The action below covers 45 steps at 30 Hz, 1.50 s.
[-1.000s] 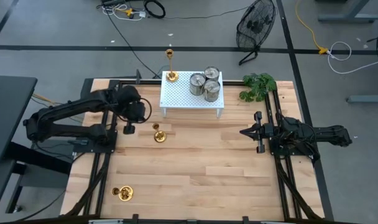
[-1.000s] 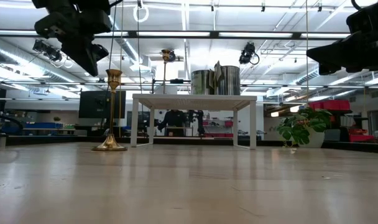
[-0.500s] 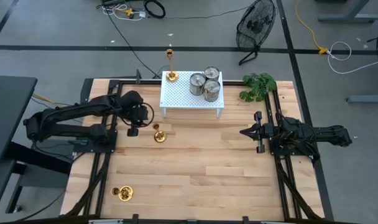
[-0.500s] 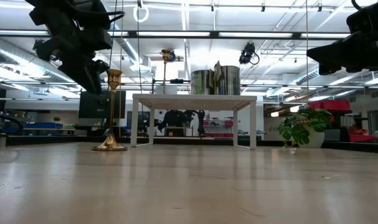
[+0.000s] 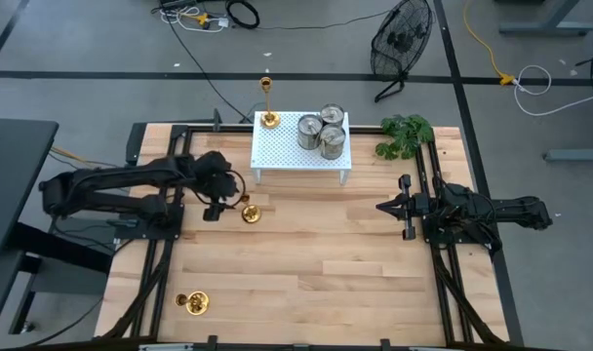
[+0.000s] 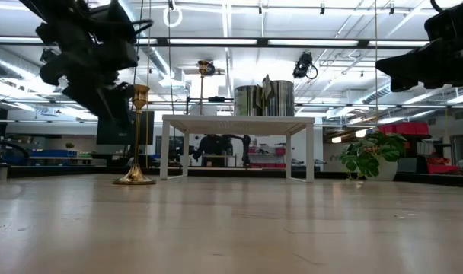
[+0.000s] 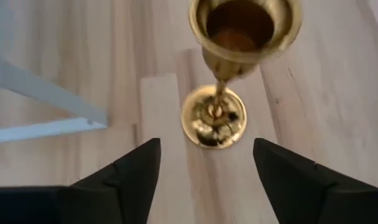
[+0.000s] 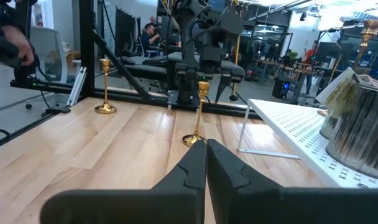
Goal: Pick & Place candle stick holders
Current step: Put the top candle holder aligned with the other candle holder on the shelf
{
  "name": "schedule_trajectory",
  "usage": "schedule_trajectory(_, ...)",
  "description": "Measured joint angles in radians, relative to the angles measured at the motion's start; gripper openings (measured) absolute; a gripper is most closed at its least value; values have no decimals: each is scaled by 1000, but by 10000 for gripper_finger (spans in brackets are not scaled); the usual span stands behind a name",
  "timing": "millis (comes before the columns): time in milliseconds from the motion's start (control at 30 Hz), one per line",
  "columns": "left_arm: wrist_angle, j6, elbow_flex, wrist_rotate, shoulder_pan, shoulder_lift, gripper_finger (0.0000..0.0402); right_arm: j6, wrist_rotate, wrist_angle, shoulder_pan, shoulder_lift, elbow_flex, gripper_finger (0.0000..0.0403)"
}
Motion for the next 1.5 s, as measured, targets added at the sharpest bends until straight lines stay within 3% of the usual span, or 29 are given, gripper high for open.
schedule_trajectory(333,139,-54,-18,16,-1,92,258,0,0,0,0,0,0,17)
schedule_trajectory(600,181,-67,-18,99,-1,169,257,0,0,0,0,0,0,17)
schedule_trajectory(900,281,-64,-18,128,-1,191,257,0,0,0,0,0,0,17)
schedule_trajectory(1233,248,-71,-18,182,-1,191,256,0,0,0,0,0,0,17)
schedule_trajectory(1500,248,18,-18,167,-1,191,256,0,0,0,0,0,0,17)
